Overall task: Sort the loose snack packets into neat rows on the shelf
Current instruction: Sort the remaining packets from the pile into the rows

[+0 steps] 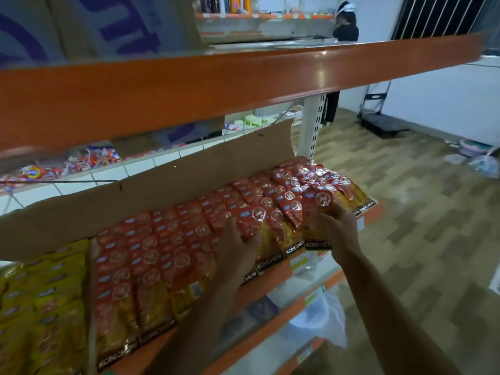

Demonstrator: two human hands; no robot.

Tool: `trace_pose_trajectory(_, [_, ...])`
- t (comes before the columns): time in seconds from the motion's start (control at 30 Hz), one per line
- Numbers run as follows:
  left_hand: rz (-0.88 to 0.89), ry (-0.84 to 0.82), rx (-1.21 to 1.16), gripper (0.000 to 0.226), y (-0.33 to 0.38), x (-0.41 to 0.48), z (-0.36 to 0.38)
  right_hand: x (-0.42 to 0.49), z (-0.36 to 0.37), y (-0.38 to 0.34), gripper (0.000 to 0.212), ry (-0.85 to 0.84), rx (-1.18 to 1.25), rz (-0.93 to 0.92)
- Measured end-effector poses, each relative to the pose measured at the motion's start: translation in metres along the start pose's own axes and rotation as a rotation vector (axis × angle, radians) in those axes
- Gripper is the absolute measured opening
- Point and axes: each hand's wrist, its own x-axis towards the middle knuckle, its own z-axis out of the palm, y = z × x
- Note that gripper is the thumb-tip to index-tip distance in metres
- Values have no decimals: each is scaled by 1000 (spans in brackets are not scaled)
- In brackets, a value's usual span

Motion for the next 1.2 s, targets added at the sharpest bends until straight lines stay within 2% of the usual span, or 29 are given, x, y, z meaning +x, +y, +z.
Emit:
trace_pose_trajectory(0.13, [-20,51,11,67,15,10,39,51,-9,9,20,-25,-147,-67])
trace_pose_trajectory(0.23, [-34,92,27,65,21,19,64,76,-11,20,14,-135,-252,-113])
trace_pose_trajectory(0.3, [-73,91,66,73,22,20,76,83,-8,31,8,-209,-311,-139])
trace_pose_trajectory(0.43, [-97,128,198,75,22,18,90,87,-4,51,27,-252,-430,-201])
trace_pose_trajectory(0.63, [10,129,490,59,30,15,103,82,-11,52,44,-304,-580,-253])
trace_pose_trajectory(0.8, [-43,146,633,70,30,11,109,76,-13,54,58,-326,-613,-242])
trace_pose_trajectory(0.97, [-33,174,678,74,30,4,112,68,-16,58,50,-321,-627,-276])
trace_pose_trajectory(1.2, [-36,132,684,70,33,-2,116,62,-23,53,46,-344,-687,-274])
